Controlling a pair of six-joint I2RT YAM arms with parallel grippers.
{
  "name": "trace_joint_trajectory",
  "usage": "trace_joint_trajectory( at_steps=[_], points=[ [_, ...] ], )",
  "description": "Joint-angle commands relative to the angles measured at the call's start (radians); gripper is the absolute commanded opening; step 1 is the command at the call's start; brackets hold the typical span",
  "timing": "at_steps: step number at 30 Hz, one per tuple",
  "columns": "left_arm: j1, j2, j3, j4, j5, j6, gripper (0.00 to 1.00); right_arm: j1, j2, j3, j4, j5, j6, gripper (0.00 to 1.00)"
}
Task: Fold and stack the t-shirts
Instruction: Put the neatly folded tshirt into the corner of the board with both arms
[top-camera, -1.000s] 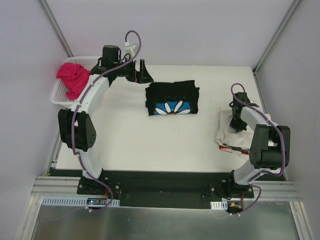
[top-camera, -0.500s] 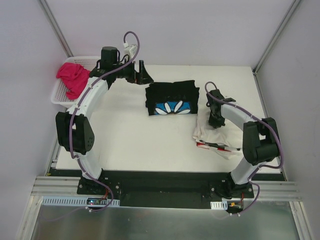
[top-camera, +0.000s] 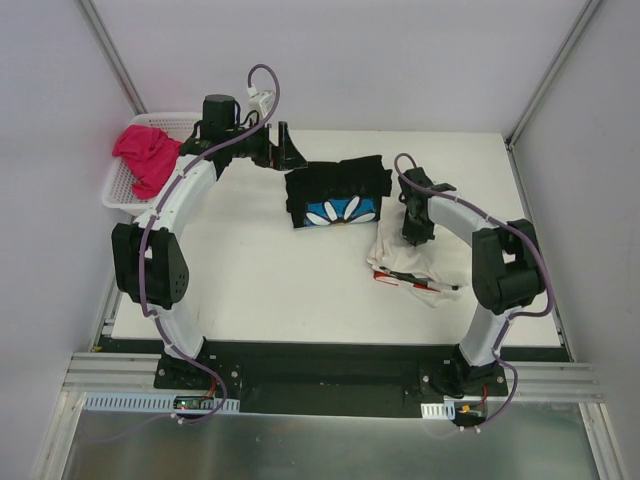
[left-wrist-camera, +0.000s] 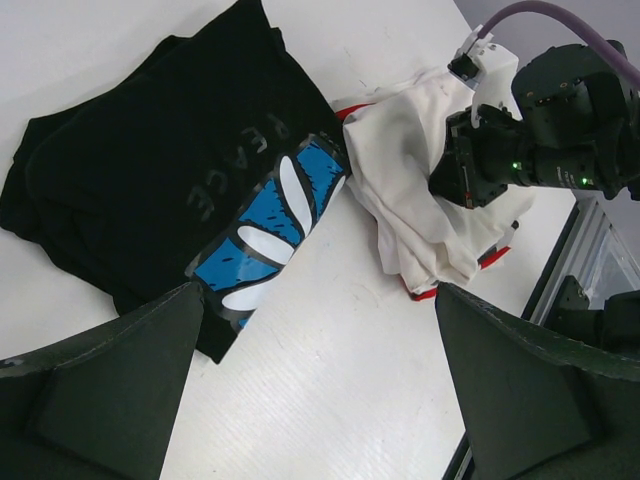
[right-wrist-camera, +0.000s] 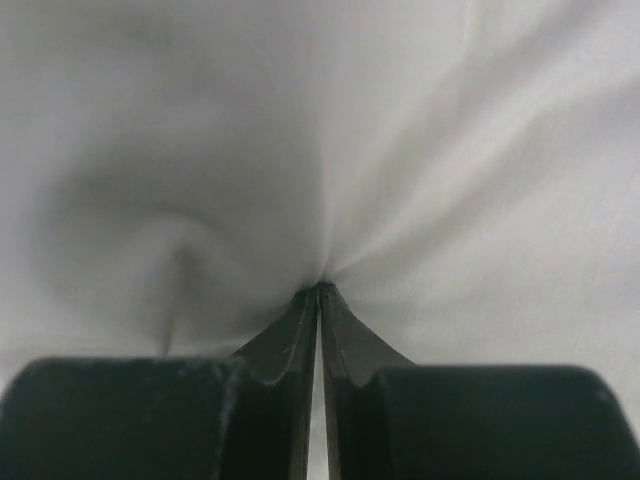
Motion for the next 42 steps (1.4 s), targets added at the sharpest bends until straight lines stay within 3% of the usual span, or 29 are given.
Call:
trace_joint_trajectory(
  at_steps=[1,3,6,10,13,18,20,22,25,27,42],
  points=[
    [0.003,-0.01,0.002,0.032,0.008,0.005,0.99,-0.013,-0.049,-0.022,0.009,-0.053,0.01,0.13],
    [0.002,0.022,0.011,0.032,0.004,0.008,0.99,-0.028,-0.102,-0.004,-0.02,-0.056,0.006,0.23],
    [0.002,0.096,0.037,0.032,0.018,0.013,0.99,-0.051,-0.178,0.063,-0.058,-0.059,-0.026,0.29],
    [0.002,0.176,0.072,0.032,0.013,-0.003,0.99,-0.045,-0.172,0.279,-0.126,-0.148,-0.054,0.37],
    [0.013,0.199,0.101,0.032,0.01,-0.013,0.99,0.01,-0.149,0.307,-0.094,-0.249,-0.06,0.51],
    [0.034,0.164,0.103,0.032,-0.01,-0.009,0.99,0.085,-0.024,0.274,0.073,-0.381,-0.023,0.55],
    [0.046,0.138,0.095,0.032,-0.013,-0.009,0.99,0.096,0.033,0.312,0.105,-0.424,-0.022,0.52],
    [0.054,0.118,0.087,0.032,-0.03,-0.007,0.99,0.101,0.116,0.359,0.113,-0.452,-0.016,0.42],
    [0.069,0.073,0.071,0.032,-0.042,-0.001,0.99,0.102,0.209,0.464,0.106,-0.461,-0.019,0.16],
    [0.08,0.044,0.063,0.032,-0.055,-0.004,0.99,0.102,0.274,0.546,0.089,-0.451,-0.025,0.04],
    [0.1,-0.046,0.006,0.03,-0.107,0.017,0.99,0.104,0.506,0.719,0.012,-0.524,0.006,0.03]
  ],
)
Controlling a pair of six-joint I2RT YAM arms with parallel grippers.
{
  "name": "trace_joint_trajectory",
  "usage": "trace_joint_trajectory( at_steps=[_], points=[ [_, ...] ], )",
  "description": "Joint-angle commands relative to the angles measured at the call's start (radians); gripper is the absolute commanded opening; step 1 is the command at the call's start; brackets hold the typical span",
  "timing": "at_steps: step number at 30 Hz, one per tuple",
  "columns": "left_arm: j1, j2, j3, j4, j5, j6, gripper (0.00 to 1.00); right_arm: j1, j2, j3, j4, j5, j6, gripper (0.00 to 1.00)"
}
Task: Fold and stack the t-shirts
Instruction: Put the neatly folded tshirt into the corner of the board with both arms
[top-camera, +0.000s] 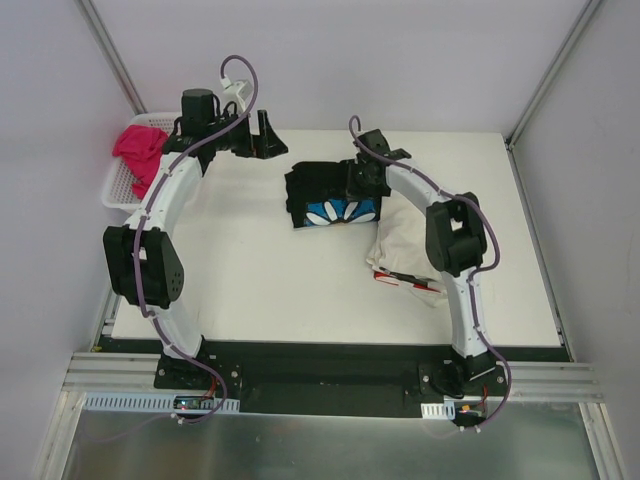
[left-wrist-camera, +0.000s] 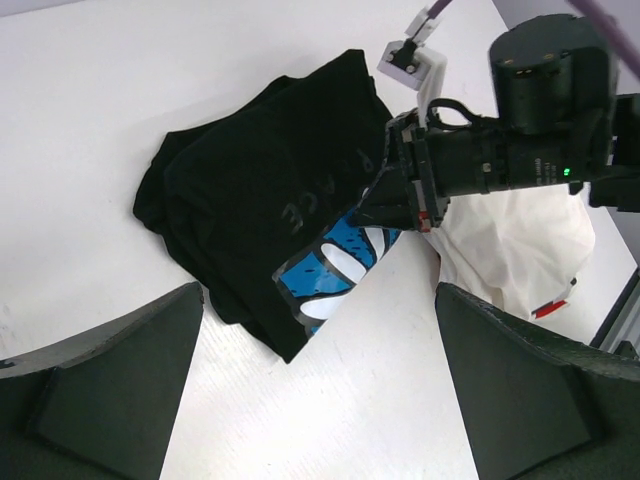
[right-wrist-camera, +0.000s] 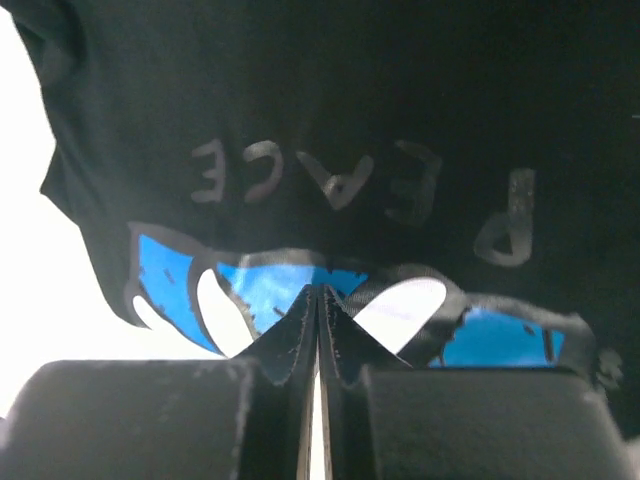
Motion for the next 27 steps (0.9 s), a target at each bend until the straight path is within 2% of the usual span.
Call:
trace_joint_trajectory(
  at_steps=[1,11,24,27],
  points=[
    [0.008,-0.034,-0.017,0.01,-0.014,0.017,0.99,0.005,0.066,0.045,-0.048,-0.051,0.028,0.02],
    [0.04,-0.054,-0.029,0.01,-0.031,0.002,0.99,0.048,-0.012,-0.166,0.059,-0.153,0.112,0.02],
    [0.051,-0.063,-0.077,0.025,-0.048,-0.001,0.99,0.31,-0.035,-0.173,0.042,-0.252,0.165,0.02],
    [0.051,-0.071,-0.106,0.041,-0.05,-0.017,0.99,0.34,-0.052,-0.205,0.05,-0.255,0.168,0.04]
  ],
)
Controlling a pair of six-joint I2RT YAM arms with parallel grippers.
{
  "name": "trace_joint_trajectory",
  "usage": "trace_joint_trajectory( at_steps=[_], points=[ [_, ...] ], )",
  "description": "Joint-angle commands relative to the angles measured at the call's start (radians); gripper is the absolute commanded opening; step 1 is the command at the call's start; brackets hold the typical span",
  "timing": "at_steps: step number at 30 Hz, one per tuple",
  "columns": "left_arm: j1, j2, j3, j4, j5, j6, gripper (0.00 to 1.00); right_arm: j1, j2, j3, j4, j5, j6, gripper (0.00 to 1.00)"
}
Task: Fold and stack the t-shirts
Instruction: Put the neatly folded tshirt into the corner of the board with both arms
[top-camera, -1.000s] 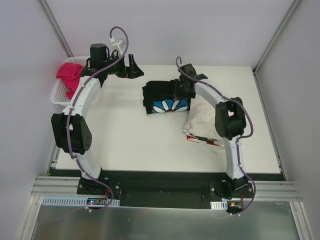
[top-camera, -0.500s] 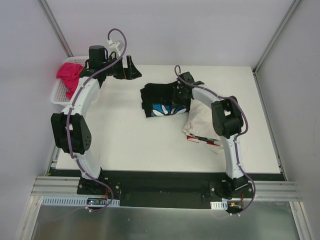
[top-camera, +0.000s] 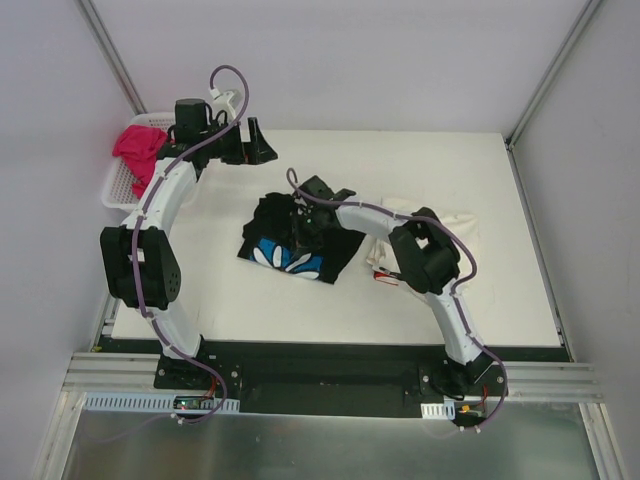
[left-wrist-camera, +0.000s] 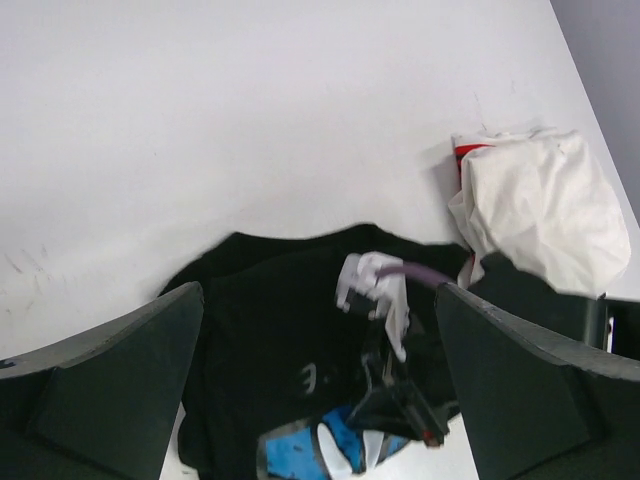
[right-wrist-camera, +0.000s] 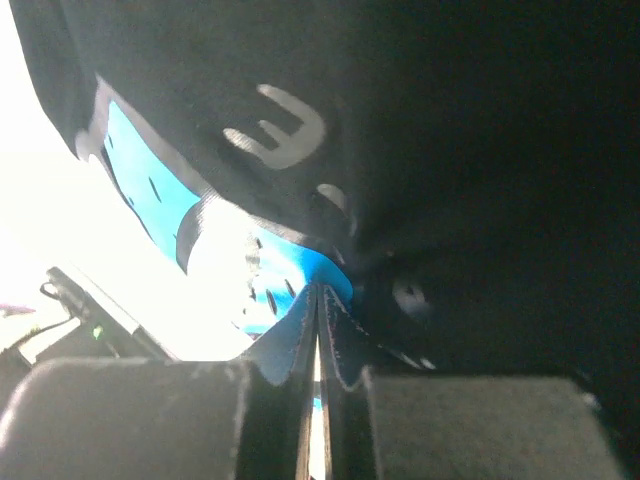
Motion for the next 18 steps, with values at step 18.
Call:
trace_joint_trajectory(
  at_steps=[18],
  points=[
    [-0.044,-0.222,-0.277,0.09,-0.034,-0.122,0.99,-0.121,-0.529,-0.253,-0.185,0.057,-0.159,0.28]
  ],
)
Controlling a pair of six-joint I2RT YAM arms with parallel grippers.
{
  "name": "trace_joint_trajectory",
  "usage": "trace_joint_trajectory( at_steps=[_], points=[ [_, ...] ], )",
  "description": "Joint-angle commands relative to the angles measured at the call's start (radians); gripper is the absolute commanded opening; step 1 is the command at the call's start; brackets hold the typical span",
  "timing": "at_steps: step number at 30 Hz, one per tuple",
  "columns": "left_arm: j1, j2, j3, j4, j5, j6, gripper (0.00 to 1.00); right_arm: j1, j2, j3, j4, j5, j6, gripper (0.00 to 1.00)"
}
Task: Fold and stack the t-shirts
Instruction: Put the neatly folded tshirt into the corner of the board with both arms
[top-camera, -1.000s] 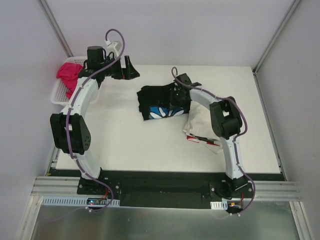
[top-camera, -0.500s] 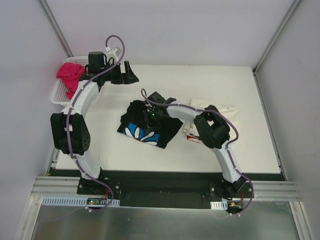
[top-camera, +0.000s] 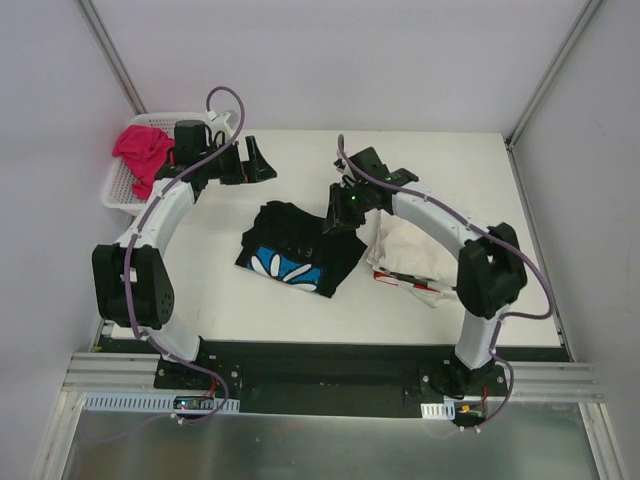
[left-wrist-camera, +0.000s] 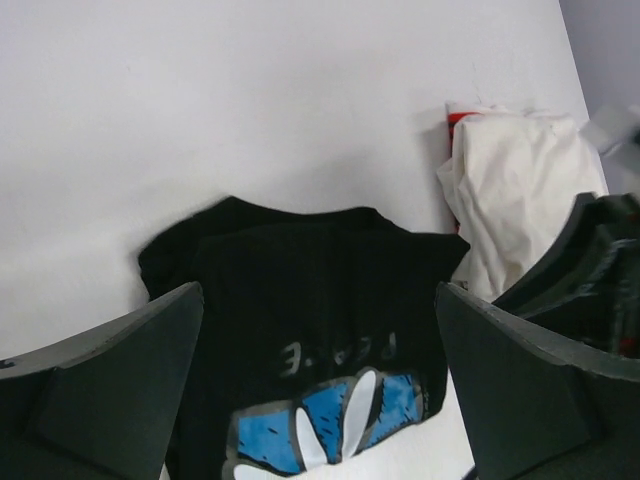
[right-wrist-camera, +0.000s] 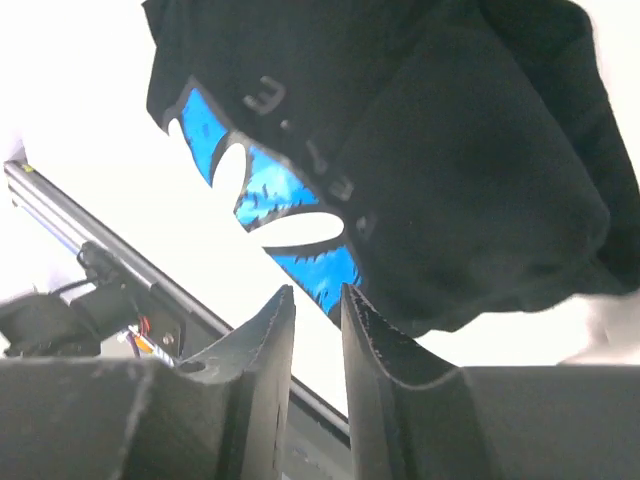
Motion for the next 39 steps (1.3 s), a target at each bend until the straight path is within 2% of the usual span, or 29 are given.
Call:
trace_joint_trajectory(
  at_steps=[1,7,8,10,12,17,22,31,39],
  points=[
    [-0.056,-0.125,-0.096,0.04,-0.043,-0.053,0.99,-0.004,-0.177,-0.086,-0.087,0.036,-0.067,0.28],
    [-0.144,-0.235,-0.225,-0.026,-0.068,-0.094,0.99,-0.016,-0.369,-0.383,-0.032,0.082,-0.081,0.41],
    [-0.144,-0.248,-0.239,-0.045,-0.071,-0.076,0.99,-0.02,-0.422,-0.423,-0.012,0.089,-0.082,0.51],
    [-0.144,-0.269,-0.248,-0.121,-0.094,-0.041,0.99,-0.027,-0.452,-0.515,0.028,0.097,-0.085,0.61],
    [-0.144,-0.268,-0.233,-0.163,-0.085,0.01,0.99,-0.032,-0.475,-0.557,0.056,0.094,-0.087,0.64],
    [-0.135,-0.141,-0.064,-0.293,-0.094,0.125,0.99,-0.033,-0.46,-0.648,0.139,0.056,-0.055,0.66],
    [-0.096,0.02,0.115,-0.376,-0.09,0.177,0.99,-0.029,-0.395,-0.646,0.218,0.004,-0.021,0.66],
    [-0.004,0.108,0.16,-0.398,-0.152,0.165,0.99,-0.023,-0.297,-0.678,0.34,-0.009,0.004,0.69],
    [0.026,0.136,0.093,-0.398,-0.094,0.18,0.99,-0.023,-0.226,-0.723,0.453,0.005,0.014,0.73]
  ],
)
